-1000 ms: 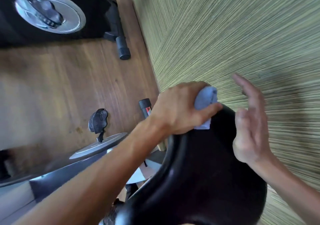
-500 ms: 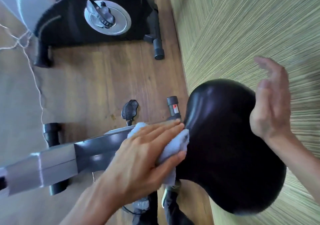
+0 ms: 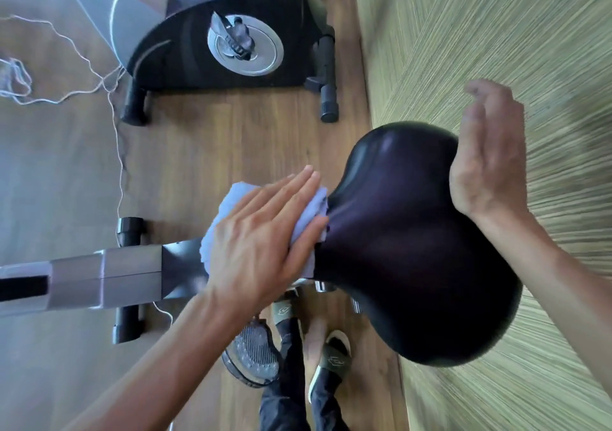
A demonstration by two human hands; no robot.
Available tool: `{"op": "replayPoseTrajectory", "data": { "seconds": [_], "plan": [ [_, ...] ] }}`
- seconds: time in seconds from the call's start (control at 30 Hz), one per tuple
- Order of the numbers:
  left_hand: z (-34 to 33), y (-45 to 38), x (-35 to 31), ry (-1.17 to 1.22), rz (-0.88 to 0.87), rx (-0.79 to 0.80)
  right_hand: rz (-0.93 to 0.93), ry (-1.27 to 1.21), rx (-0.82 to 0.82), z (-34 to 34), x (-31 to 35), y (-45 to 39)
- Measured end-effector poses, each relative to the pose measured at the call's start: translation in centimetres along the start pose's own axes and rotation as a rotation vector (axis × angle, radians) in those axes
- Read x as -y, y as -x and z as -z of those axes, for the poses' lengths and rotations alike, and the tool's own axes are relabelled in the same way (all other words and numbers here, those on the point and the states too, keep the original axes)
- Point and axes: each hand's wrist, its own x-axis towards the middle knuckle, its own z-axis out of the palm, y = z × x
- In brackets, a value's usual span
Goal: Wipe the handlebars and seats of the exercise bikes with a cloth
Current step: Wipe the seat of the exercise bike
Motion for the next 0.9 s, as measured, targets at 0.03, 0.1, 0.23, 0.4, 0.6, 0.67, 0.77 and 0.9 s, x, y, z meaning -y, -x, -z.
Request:
{"op": "replayPoseTrajectory", "data": {
  "seconds": [0.03, 0.1, 0.23, 0.4, 0.6, 0.67, 0.77, 0.9],
  "plan": [
    [-0.7, -1.0, -0.8, -0.032, -0.032, -0.011, 0.009, 0.001, 0.004, 0.0, 0.0, 0.0],
    [-1.8, -3.1, -2.6, -0.103, -0.107, -0.020, 0.026, -0.001, 0.015, 0.2, 0.0, 0.0],
    [-2.3, -2.6, -4.2, -0.169, -0.278, -0.025, 0.069, 0.006, 0.008, 0.2, -0.1, 0.1],
    [-0.9, 3.1, -0.6, -0.334, -0.522, -0.162, 0.096, 0.028, -0.015, 0.4, 0.3, 0.2],
    [-5.5, 2.6, -7.4, -0.320, -0.604, -0.325, 0.087, 0.027, -0.079, 0.4, 0.1, 0.4],
    [-5.9, 2.2, -9.0, -0.234, -0.708, -0.261, 0.109, -0.009, -0.105, 0.7, 0.1, 0.7],
    [-3.8, 2.2, -6.6, -0.282, -0.863, -0.149, 0.086, -0.028, -0.046, 1.9, -0.1, 1.4],
    [-1.4, 2.9, -1.5, -0.466, -0.955, -0.109, -0.055, -0.009, 0.137, 4.2, -1.0, 7.8]
  ]
}}
